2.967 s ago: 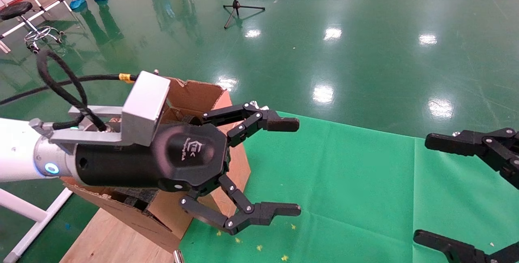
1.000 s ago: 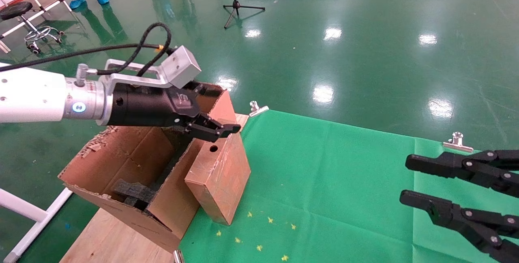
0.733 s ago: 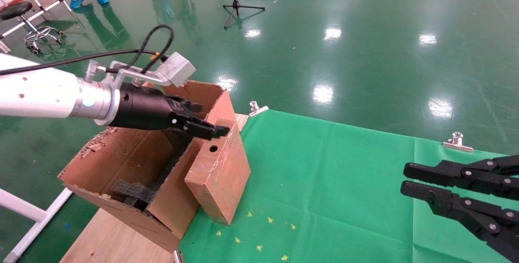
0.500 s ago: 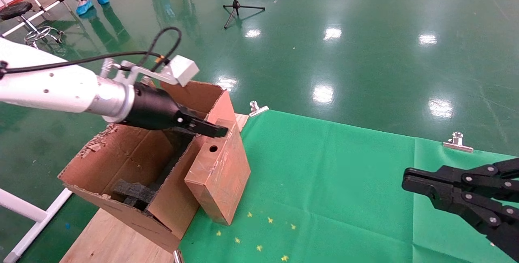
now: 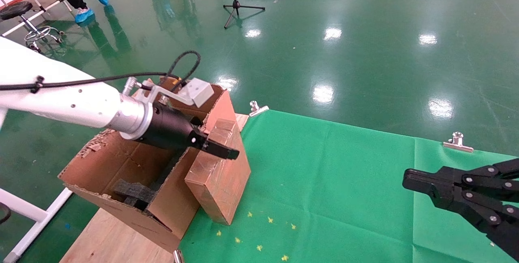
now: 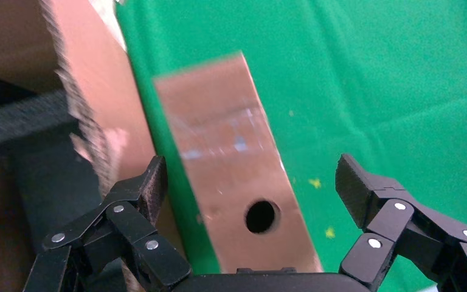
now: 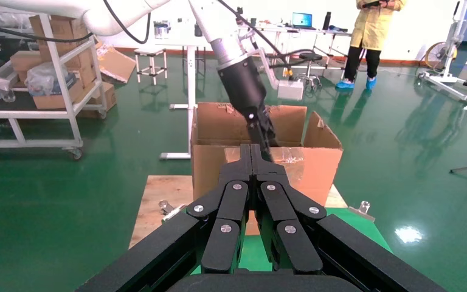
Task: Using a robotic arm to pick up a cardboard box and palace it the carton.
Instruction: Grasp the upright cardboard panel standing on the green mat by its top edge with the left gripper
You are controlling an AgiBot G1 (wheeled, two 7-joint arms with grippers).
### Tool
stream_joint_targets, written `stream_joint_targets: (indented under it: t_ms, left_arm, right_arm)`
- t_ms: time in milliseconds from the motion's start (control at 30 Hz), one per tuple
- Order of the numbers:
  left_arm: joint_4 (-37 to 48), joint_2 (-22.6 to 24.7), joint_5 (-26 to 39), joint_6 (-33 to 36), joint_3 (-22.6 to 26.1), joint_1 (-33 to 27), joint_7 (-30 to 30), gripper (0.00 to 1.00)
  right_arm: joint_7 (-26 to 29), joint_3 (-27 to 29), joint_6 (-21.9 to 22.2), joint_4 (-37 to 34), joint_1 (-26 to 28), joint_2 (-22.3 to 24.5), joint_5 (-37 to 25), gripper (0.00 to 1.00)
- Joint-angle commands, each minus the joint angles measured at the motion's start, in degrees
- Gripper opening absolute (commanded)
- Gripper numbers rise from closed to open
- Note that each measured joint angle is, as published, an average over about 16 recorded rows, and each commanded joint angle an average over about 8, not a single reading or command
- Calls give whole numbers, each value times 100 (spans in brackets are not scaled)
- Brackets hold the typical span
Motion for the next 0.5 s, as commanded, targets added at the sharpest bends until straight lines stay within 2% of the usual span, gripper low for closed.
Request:
stream_joint_targets:
  t_ms: [33, 100, 167, 267, 300, 400, 433, 500]
  left_arm:
    - [7, 34, 1, 37, 35, 25, -24, 100]
    - [2, 62, 20, 82, 75, 7, 12, 100]
    - [-2, 85, 38, 120, 109, -13, 51, 100]
    - [-6, 113, 80, 172, 156, -59, 109, 98]
    - [-7, 119, 93, 184, 167, -70, 120, 90]
    - [-7, 130, 120, 207, 188, -93, 135, 53]
    - [-7, 129, 119, 208, 188, -95, 134, 40]
    - [-7, 126, 112, 207, 184, -91, 130, 15]
  right_arm:
    - [0, 0, 0, 0, 0, 0, 0, 0]
    - [0, -1, 0, 0, 0, 0, 1, 0]
    - [-1, -1, 1, 0, 0, 1, 1, 9]
    - [-1, -2, 1, -1, 0, 1, 1, 45]
    - [-1, -2, 2, -1, -1, 1, 1, 58]
    - [-1, -2, 2, -1, -1, 1, 2, 93]
    - [-1, -2, 2, -1, -1, 1, 2, 99]
    - [-1, -2, 2, -1, -1, 1, 2, 100]
